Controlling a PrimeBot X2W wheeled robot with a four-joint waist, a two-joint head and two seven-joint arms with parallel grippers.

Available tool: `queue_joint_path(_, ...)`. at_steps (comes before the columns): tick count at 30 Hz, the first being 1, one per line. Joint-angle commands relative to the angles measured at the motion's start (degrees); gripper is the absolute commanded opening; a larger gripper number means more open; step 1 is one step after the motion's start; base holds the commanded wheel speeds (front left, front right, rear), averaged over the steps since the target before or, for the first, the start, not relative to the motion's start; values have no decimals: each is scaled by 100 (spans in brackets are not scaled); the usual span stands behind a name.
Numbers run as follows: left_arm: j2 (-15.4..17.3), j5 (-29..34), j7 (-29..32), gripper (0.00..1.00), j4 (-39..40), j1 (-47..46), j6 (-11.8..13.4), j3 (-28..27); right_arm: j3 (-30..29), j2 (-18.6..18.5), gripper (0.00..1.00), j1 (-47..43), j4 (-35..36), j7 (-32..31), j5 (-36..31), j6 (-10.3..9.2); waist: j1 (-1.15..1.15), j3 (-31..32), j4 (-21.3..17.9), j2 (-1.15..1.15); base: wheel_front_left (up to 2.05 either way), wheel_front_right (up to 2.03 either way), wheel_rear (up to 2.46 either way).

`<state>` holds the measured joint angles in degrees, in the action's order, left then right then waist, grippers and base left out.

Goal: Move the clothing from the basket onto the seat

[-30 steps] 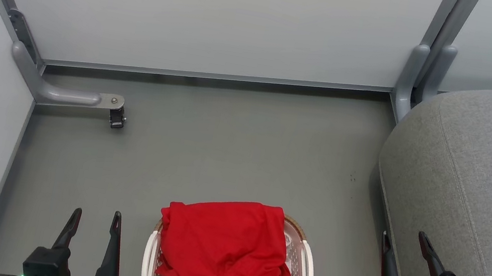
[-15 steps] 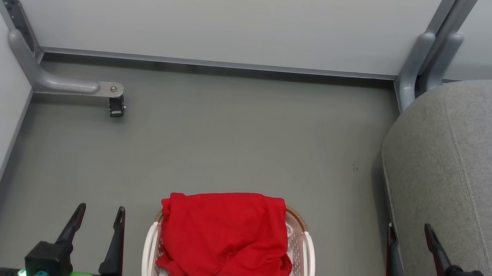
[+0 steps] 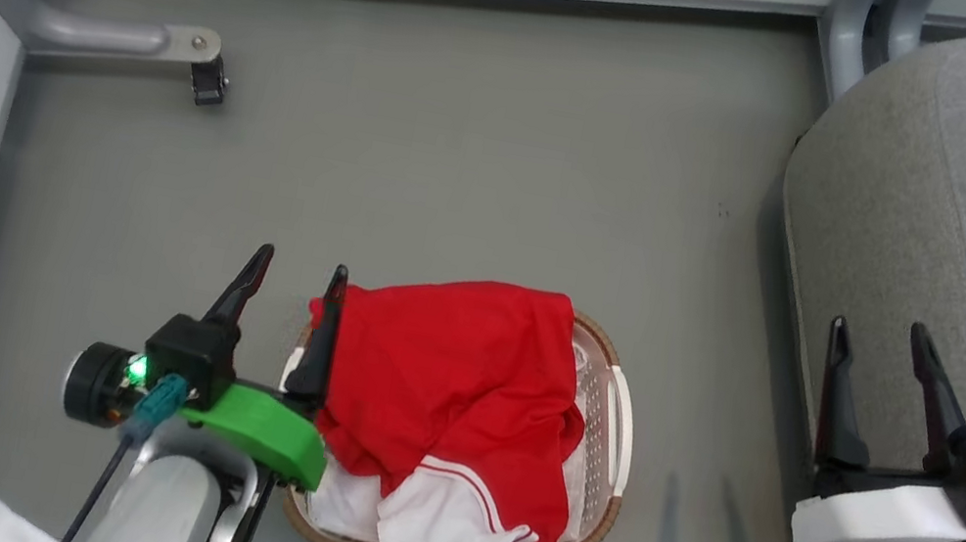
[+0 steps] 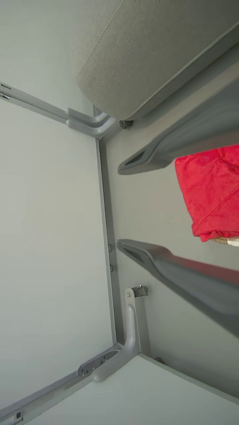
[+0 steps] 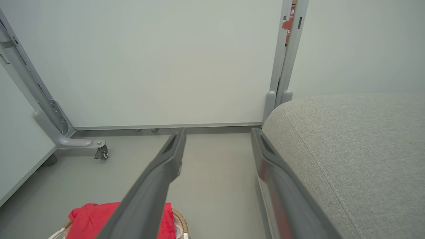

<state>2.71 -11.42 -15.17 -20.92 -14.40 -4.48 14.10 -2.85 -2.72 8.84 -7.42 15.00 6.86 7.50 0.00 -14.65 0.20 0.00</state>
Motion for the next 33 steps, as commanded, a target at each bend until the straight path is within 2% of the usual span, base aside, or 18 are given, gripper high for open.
queue_joint_path(1, 31, 2, 2, 100, -164, -250, -42, 111, -25, -29, 100, 166, 59, 28, -29, -2, 0, -829, -200, 0, 0, 0, 0)
queue_joint_path(7, 33, 154, 2, 100, -1100, -997, -181, 849, -21, -27, 100, 637, 164, 28, 85, -2, 0, -1597, -478, 0, 0, 0, 0)
queue_joint_path(15, 34, -47, 225, 100, -2303, -1653, -284, 2117, 34, -26, 100, 1001, 221, 28, 266, -2, 0, -2286, -767, 0, 0, 0, 0)
queue_joint_path(26, 34, -644, 535, 100, -2826, -2131, -305, 3712, 87, -25, 100, 1206, 249, 28, 449, -3, 0, -2776, -996, 0, 0, 0, 0)
queue_joint_path(33, 76, -1018, 703, 100, -3176, -2467, -306, 4350, 116, -25, 100, 1332, 304, 28, 529, -3, 0, -3003, -1070, 0, 0, 0, 0)
